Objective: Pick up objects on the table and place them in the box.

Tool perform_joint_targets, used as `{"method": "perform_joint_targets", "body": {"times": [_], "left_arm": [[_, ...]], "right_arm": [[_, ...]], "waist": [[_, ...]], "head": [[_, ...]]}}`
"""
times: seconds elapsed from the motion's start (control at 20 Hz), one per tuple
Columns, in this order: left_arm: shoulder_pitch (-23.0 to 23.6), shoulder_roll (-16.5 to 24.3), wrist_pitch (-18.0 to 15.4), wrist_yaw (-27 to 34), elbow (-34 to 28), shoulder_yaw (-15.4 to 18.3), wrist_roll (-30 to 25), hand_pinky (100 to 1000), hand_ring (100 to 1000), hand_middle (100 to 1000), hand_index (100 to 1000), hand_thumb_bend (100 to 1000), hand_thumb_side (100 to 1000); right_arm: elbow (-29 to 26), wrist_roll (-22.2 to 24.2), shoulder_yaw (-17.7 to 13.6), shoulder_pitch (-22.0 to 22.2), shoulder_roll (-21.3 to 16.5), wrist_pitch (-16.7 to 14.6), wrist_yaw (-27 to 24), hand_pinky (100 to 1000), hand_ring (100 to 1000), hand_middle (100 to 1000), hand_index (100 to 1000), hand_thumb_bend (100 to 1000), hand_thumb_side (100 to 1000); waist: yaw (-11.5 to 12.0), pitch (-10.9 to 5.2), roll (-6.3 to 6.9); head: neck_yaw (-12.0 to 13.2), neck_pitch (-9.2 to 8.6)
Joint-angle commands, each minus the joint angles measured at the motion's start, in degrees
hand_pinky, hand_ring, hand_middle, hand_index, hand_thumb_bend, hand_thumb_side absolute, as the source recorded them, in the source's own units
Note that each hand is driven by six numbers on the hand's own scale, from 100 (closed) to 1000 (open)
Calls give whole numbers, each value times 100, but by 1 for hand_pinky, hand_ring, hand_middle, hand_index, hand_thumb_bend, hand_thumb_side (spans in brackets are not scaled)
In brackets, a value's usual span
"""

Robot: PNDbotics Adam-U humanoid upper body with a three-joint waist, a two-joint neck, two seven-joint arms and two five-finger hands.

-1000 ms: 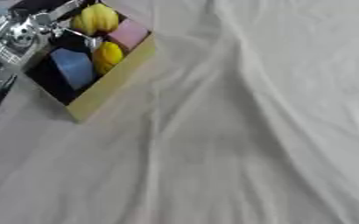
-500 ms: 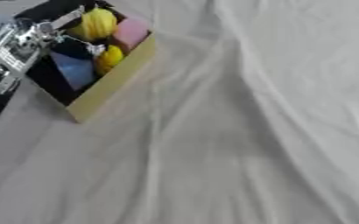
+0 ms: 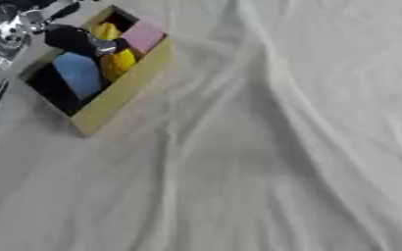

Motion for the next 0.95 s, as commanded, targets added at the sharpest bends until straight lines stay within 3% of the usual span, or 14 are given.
{"method": "perform_joint_targets", "body": {"times": [0.05,0.15,0.35,0.4,0.45,0.5,0.55,0.65,0.7,0.75,0.8,0.95], "left_arm": [[-35,285,49,164,-411,179,18,847,837,817,967,450,587],[32,391,88,349,-739,255,68,838,825,809,960,405,588],[258,640,276,1035,-1708,506,429,799,771,768,937,117,560],[336,701,362,1282,-1982,599,640,782,747,747,927,100,589],[421,763,458,1544,-2241,681,893,769,728,729,916,100,925],[529,812,527,1845,-2532,799,1252,755,706,708,900,100,842],[672,871,565,2178,-2836,910,1662,748,699,700,892,100,603],[1028,949,493,2835,-3442,1175,2543,738,693,692,885,100,573],[1206,947,403,3096,-3677,1311,2940,737,697,695,882,100,644],[1356,930,297,3305,-3815,1423,3263,738,705,692,879,100,576],[1503,868,170,3490,-3883,1536,3525,750,749,705,868,100,595],[1844,630,-240,3944,-3941,1808,4037,729,729,702,868,100,620]], "right_arm": [[-87,-23,-69,-15,-130,3,7,936,838,749,854,100,632],[-87,-35,-78,-3,-128,-6,10,936,838,750,854,100,630],[-87,-73,-103,7,-128,-39,7,935,839,751,855,100,618],[-87,-82,-107,-1,-129,-51,3,934,839,751,855,100,614],[-87,-89,-110,-12,-132,-63,-2,934,839,752,855,100,631],[-87,-99,-119,-30,-135,-83,-6,932,839,753,856,100,619],[-87,-114,-128,-54,-138,-105,-11,930,840,754,856,100,592],[-87,-147,-140,-140,-139,-143,-46,930,840,756,856,100,582],[-87,-157,-139,-208,-129,-155,-75,932,840,757,855,100,578],[-87,-157,-134,-282,-113,-157,-108,932,840,757,853,100,576],[-87,-137,-123,-384,-81,-143,-146,932,844,758,850,100,571],[-87,-12,-80,-715,44,-49,-330,930,847,760,855,100,567]], "waist": [[9,-162,-36],[18,-169,-44],[45,-183,-71],[51,-186,-80],[54,-188,-85],[58,-191,-93],[59,-191,-98],[62,-191,-105],[67,-195,-111],[70,-200,-116],[78,-213,-123],[98,-265,-136]], "head": [[-34,-17],[-59,-17],[-127,-8],[-144,-7],[-155,-8],[-175,-10],[-193,-13],[-226,-16],[-234,-11],[-238,-6],[-251,-5],[-282,10]]}}
